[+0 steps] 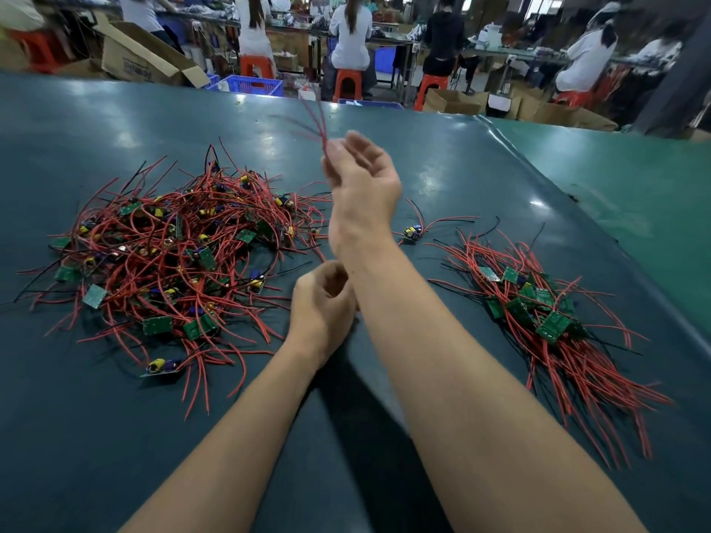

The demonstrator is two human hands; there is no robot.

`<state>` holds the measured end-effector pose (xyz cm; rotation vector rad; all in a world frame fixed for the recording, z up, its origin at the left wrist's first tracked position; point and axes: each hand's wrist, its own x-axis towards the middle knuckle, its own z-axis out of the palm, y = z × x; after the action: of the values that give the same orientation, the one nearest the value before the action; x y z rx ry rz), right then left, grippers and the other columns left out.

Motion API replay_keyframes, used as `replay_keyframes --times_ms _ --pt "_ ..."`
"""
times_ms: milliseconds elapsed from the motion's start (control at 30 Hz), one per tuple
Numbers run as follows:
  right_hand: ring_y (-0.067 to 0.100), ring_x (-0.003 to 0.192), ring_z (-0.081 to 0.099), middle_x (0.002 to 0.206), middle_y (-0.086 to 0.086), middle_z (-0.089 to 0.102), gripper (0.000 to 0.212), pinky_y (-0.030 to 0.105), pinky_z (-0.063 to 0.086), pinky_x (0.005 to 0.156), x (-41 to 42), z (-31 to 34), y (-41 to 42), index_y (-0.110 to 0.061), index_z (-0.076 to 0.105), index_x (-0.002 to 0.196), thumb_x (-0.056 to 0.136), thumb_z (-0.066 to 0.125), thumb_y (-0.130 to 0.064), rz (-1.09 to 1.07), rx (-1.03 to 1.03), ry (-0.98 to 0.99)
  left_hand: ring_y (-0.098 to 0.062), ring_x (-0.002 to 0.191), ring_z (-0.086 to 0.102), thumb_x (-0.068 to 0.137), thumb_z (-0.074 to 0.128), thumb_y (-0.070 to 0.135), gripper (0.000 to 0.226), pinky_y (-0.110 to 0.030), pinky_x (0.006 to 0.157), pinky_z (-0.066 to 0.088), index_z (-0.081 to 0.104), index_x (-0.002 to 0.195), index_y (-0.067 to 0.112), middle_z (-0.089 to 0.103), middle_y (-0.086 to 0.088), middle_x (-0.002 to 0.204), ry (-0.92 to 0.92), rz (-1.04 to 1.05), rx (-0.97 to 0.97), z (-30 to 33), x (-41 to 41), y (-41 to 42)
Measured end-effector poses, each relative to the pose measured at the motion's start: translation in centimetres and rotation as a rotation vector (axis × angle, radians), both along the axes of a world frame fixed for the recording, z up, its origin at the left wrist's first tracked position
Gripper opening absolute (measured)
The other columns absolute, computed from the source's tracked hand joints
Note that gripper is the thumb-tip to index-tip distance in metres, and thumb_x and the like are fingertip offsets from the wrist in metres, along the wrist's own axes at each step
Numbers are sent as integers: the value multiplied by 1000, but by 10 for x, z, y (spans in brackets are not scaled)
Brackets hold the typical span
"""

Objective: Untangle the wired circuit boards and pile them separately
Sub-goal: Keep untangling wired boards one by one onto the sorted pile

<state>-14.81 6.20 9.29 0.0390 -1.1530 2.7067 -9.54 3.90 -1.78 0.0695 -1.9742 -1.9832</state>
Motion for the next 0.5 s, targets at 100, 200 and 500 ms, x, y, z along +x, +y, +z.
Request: replay_keyframes --times_ms 100,200,500 --pt "16 85 61 90 6 62 24 27 54 83 9 10 32 -10 61 93 82 68 11 12 196 140 -7 49 52 90 65 5 9 -21 50 44 65 85 12 65 0 66 48 -42 103 4 4 -1" --pt "4 80 66 95 -2 65 30 19 53 79 29 -12 57 -15 62 96 79 73 7 -70 634 177 -8 52 54 83 64 19 22 -21 51 45 63 105 16 66 -5 78 85 -114 191 4 7 -2" --pt "10 84 69 85 -2 73 42 22 54 79 64 -85 121 -14 59 108 82 61 18 29 482 5 -10 50 56 93 62 10 9 -19 52 47 71 95 12 71 3 74 126 -224 -22 3 12 5"
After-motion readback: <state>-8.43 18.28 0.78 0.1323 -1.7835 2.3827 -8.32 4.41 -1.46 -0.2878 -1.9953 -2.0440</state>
